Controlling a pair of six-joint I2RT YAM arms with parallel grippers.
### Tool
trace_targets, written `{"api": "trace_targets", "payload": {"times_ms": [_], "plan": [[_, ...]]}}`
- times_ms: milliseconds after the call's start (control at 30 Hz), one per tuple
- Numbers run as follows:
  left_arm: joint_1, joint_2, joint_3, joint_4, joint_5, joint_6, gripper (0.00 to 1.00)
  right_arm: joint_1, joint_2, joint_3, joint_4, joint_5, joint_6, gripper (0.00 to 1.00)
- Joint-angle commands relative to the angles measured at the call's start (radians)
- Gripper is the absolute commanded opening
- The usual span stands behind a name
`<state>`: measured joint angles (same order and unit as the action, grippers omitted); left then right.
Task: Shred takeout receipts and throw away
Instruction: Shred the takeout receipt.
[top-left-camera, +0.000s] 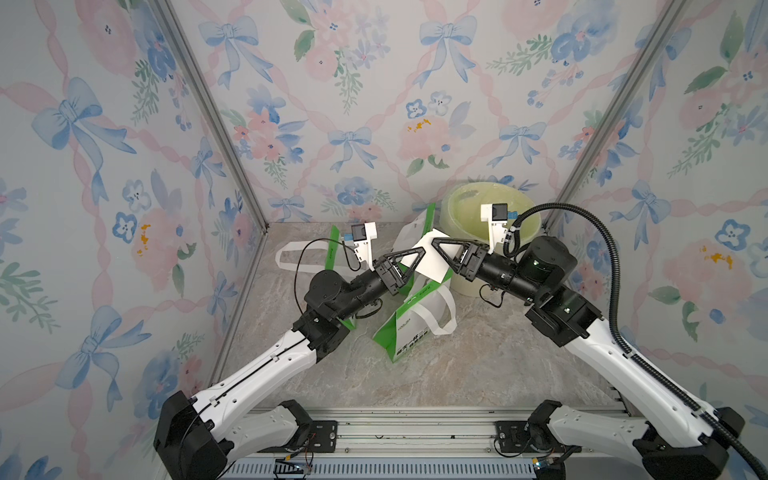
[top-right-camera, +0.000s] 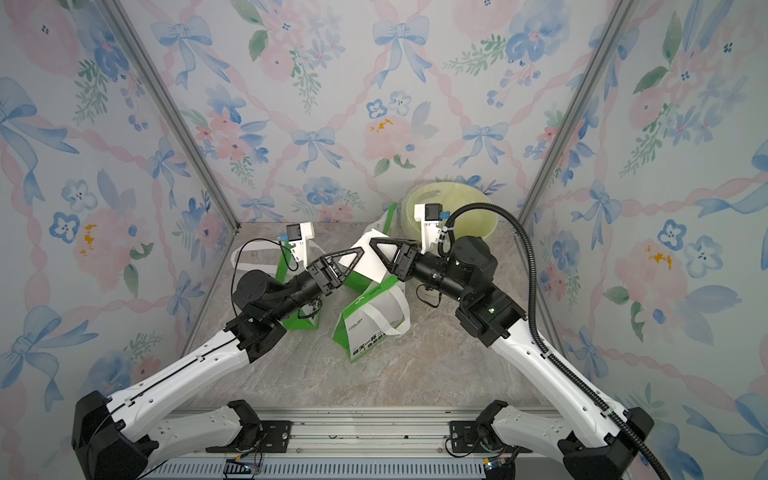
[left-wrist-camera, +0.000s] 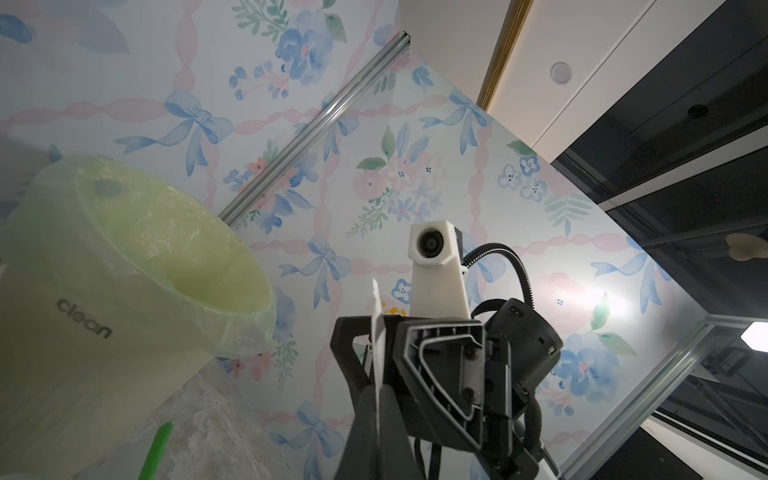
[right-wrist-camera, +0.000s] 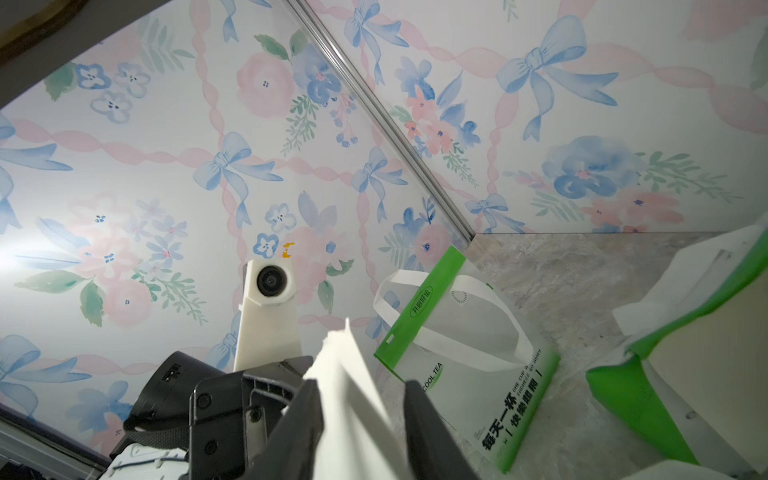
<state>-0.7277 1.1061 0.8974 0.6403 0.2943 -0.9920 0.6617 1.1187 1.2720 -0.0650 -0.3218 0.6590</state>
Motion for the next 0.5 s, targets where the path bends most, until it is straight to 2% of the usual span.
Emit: {"api": "trace_targets", "payload": {"times_ms": [0, 67, 167, 267, 467], "plan": [[-0.002, -0.047, -0.012, -0.030, -0.018, 0.199, 0.00, -0.041, -0.050, 0.117, -0.316, -0.008, -0.227, 0.63], [-0.002, -0.060, 0.009, -0.126, 0.026, 0.373, 0.00, -0.076, -0.057, 0.168, -0.445, -0.047, -0.299, 0.63], [-0.002, -0.066, 0.039, -0.274, 0.131, 0.625, 0.00, -0.066, -0.023, 0.283, -0.691, -0.109, -0.462, 0.67], [-0.001, -0.054, 0.085, -0.379, 0.192, 0.759, 0.00, -0.025, 0.020, 0.381, -0.874, -0.106, -0.583, 0.70], [-0.003, -0.028, 0.140, -0.455, 0.297, 0.870, 0.00, -0.007, 0.049, 0.424, -0.896, -0.133, -0.620, 0.73]]}}
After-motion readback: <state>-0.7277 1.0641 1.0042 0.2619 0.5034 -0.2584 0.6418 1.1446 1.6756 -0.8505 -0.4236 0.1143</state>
